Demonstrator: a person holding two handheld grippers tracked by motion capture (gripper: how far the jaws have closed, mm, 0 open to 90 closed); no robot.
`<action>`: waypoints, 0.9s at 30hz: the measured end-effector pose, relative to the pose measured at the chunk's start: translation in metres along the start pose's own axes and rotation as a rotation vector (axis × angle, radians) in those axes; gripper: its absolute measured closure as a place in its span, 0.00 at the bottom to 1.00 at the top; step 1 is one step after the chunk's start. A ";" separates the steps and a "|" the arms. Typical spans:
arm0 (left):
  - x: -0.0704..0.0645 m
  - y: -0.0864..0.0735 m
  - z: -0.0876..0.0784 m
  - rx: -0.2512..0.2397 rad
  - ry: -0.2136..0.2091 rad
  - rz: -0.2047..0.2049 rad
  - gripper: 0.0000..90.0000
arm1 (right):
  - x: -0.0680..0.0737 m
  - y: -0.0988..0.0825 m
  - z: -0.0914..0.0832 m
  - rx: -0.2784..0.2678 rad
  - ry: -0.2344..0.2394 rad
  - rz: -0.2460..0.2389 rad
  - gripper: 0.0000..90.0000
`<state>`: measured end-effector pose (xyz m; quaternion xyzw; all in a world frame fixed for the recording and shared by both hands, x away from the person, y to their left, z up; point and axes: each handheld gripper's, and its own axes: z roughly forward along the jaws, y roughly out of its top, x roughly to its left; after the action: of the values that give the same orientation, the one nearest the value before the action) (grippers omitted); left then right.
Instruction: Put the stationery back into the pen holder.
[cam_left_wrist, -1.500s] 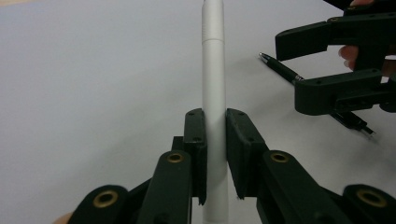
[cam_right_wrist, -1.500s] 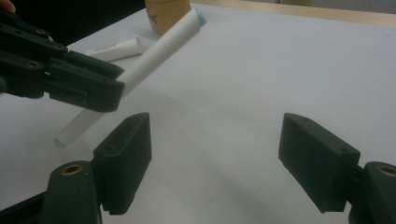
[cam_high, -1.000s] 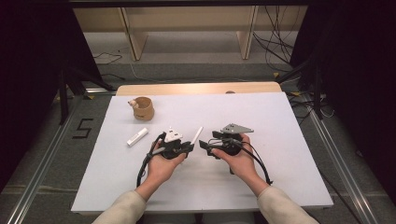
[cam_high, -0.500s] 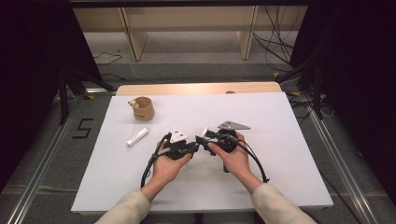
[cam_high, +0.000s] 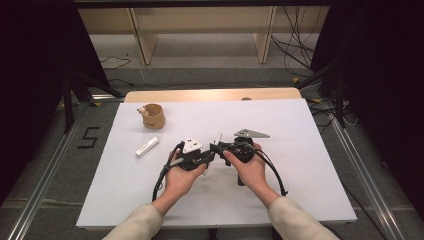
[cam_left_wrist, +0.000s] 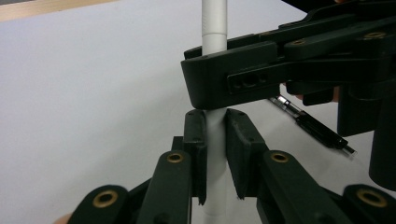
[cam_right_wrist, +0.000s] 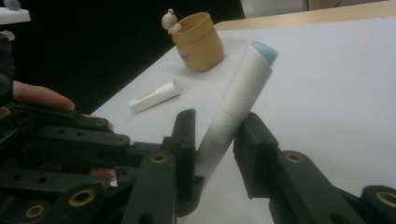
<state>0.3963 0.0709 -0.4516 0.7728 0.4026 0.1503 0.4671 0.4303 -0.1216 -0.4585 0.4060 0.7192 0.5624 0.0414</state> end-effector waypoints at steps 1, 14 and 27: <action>0.000 0.000 0.000 -0.003 -0.001 0.000 0.87 | 0.000 0.000 0.000 0.000 0.000 0.000 0.81; -0.002 0.004 -0.004 -0.073 0.017 0.046 0.75 | 0.015 0.008 -0.008 -0.035 0.000 -0.130 0.88; -0.004 0.002 0.000 -0.071 0.045 0.127 0.67 | 0.025 0.007 -0.007 -0.052 -0.054 -0.285 0.87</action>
<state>0.3947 0.0670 -0.4491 0.7762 0.3576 0.2109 0.4745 0.4143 -0.1109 -0.4403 0.3137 0.7531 0.5583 0.1507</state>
